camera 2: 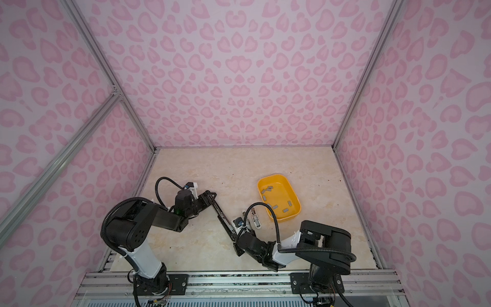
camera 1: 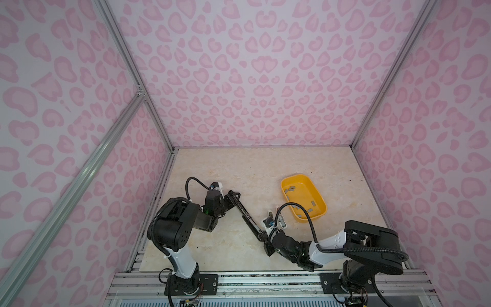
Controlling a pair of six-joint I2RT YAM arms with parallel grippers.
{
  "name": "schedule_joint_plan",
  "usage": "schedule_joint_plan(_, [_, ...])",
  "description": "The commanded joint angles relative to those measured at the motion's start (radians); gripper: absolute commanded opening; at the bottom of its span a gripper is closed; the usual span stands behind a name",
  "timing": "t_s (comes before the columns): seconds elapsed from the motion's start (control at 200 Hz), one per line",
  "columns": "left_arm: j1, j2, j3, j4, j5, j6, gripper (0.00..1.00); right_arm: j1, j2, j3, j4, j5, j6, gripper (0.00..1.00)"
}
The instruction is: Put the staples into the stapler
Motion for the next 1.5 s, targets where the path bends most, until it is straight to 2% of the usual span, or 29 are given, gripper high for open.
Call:
schedule_joint_plan(0.0, [0.001,-0.027,-0.005,0.006,-0.015,0.04,0.59,0.004,-0.003,0.0,0.025,0.015,-0.012,0.12])
schedule_joint_plan(0.58, [-0.013,-0.177,-0.044,0.033,0.011,0.143,0.57,0.038,0.0,0.002,0.044,0.024,-0.05,0.06])
schedule_joint_plan(0.67, [-0.029,-0.208,-0.063,0.042,-0.006,0.16,0.53,0.038,0.0,0.008,0.033,0.03,-0.048,0.06])
schedule_joint_plan(0.995, [-0.138,-0.323,-0.113,0.027,-0.125,0.261,0.44,0.037,0.013,0.019,0.043,0.027,-0.06,0.06])
schedule_joint_plan(1.495, [-0.348,-0.519,-0.231,0.035,-0.323,0.442,0.43,0.038,0.03,0.012,0.068,0.026,-0.062,0.05])
